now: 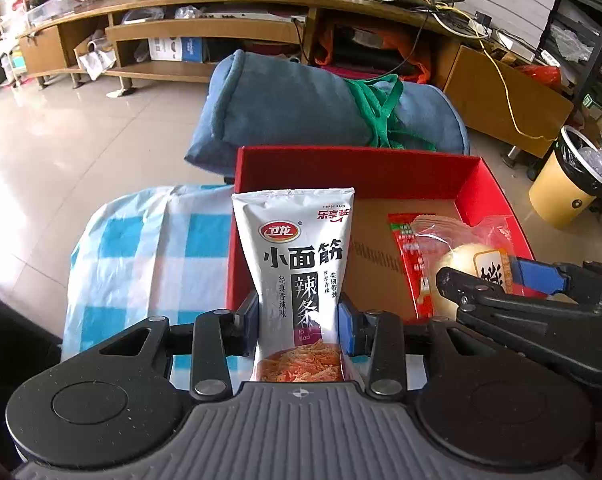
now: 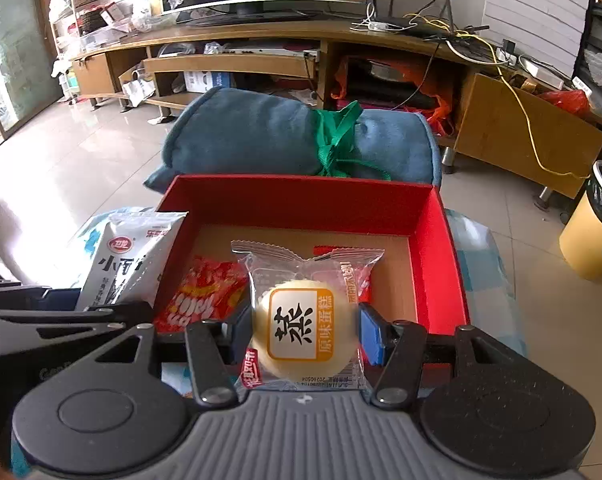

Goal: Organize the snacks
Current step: 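Carry both items into the red box and open both tools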

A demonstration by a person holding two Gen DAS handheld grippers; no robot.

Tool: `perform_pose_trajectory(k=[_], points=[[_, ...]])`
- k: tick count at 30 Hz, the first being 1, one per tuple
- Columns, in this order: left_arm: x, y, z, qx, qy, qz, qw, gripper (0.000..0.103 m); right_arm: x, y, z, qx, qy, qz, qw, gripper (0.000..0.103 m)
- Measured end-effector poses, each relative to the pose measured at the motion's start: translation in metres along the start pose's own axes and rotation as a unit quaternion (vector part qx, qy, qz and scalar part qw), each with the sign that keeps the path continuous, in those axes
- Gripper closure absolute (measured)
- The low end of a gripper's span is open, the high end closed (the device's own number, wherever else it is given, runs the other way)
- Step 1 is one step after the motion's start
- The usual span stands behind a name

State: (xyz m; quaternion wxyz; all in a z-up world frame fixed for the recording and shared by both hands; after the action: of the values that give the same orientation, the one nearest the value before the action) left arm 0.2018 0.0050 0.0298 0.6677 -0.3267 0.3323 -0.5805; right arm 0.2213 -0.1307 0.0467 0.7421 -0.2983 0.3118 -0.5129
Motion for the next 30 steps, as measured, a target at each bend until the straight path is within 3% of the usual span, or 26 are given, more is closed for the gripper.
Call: perform_pose_trajectory(k=[13, 30], points=[[0.02, 0.032, 0.023, 0.005, 0.013, 0.017, 0.9998, 0.057, 0.016, 0.031, 0.021, -0.001, 0.001, -0.019, 1.0, 0.05], [0.029, 0.081, 0.02, -0.029, 0.019, 0.043, 0.9984, 0.056, 0.03, 0.082, 0.014, -0.038, -0.007, -0.033, 0.999, 0.05]])
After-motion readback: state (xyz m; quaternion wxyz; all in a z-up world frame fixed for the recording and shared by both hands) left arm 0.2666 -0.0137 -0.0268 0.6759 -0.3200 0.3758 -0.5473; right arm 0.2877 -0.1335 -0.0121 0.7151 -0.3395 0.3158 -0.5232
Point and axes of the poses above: each gripper's, at about its wrist camera, not at the fingertips, and y roughly the way its jaws point, x to its right, z to its top, the point moved 2 cm from there along y, roughly the way its jaws point, and after that the axes turned 9 degrees about z, right-handed, at the moved point
